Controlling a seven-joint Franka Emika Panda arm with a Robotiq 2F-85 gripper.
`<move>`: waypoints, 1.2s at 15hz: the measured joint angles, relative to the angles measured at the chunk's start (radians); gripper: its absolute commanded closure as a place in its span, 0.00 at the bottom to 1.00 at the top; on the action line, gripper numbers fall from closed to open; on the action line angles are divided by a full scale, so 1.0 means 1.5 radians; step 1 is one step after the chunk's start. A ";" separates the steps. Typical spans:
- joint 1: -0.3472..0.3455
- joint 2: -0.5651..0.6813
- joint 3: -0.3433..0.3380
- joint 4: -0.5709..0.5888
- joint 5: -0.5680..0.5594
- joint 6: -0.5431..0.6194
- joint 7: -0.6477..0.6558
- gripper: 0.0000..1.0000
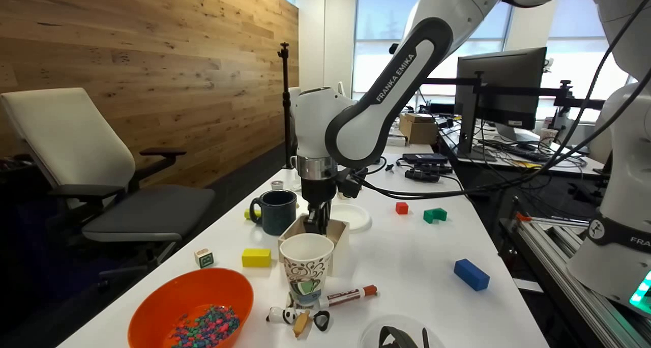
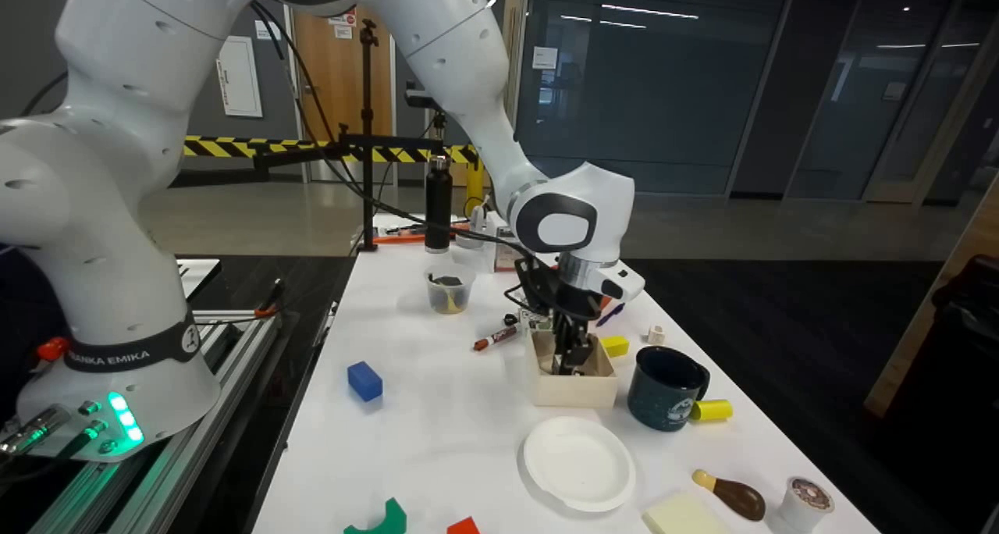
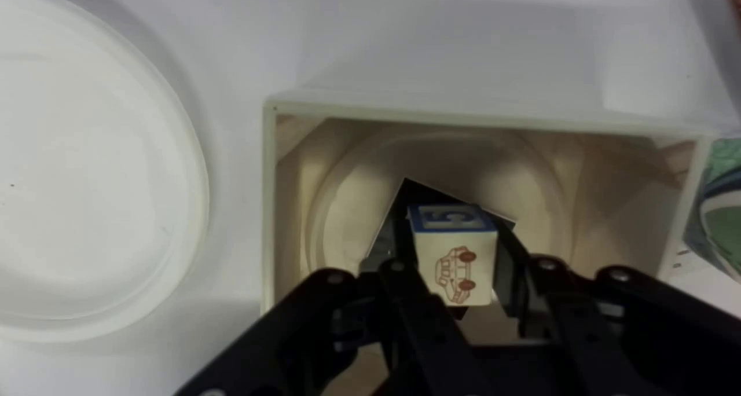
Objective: Put the white block in the brown box
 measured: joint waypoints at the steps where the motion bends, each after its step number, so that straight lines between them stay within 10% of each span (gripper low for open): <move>1: 0.000 0.000 0.000 -0.001 0.000 0.000 0.000 0.34; 6: 0.000 0.000 -0.001 -0.003 0.000 -0.001 0.000 0.01; 18: 0.008 -0.058 -0.008 -0.001 -0.001 -0.069 0.006 0.00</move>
